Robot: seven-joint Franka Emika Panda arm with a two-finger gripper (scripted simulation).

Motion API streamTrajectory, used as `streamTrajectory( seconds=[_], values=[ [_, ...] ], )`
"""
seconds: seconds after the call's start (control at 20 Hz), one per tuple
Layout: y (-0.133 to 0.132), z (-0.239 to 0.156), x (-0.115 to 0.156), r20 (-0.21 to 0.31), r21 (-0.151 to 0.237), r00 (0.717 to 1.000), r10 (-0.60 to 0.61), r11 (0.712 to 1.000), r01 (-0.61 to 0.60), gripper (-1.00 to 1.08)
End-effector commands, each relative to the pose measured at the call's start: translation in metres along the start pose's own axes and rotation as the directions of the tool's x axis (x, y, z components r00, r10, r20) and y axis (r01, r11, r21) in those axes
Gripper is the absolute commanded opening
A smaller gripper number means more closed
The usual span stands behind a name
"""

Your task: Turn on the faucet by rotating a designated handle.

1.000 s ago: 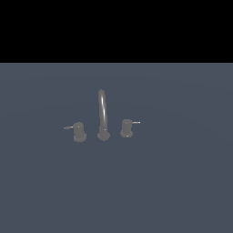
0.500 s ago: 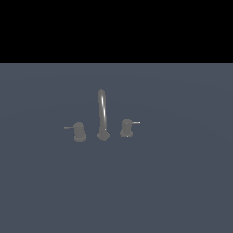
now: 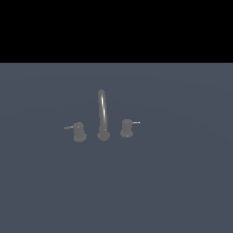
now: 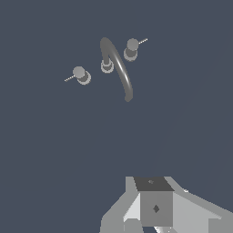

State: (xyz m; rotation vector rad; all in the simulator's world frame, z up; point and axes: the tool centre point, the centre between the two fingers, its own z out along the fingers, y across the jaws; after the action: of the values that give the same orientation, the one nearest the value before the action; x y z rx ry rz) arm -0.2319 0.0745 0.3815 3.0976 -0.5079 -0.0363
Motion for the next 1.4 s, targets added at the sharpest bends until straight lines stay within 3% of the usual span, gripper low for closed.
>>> streamTrajectory(
  seconds=[0.0,0.55,1.35],
  values=[
    [-0.013,0.015,0.003,0.0,0.002,0.999,0.053,0.999,-0.053,-1.0],
    [-0.066,0.08,0.026,0.0,0.009,0.963,0.27,0.963,-0.27,-1.0],
    [-0.124,0.158,0.072,0.004,0.02,0.854,0.519,0.854,-0.519,-1.0]
  ],
)
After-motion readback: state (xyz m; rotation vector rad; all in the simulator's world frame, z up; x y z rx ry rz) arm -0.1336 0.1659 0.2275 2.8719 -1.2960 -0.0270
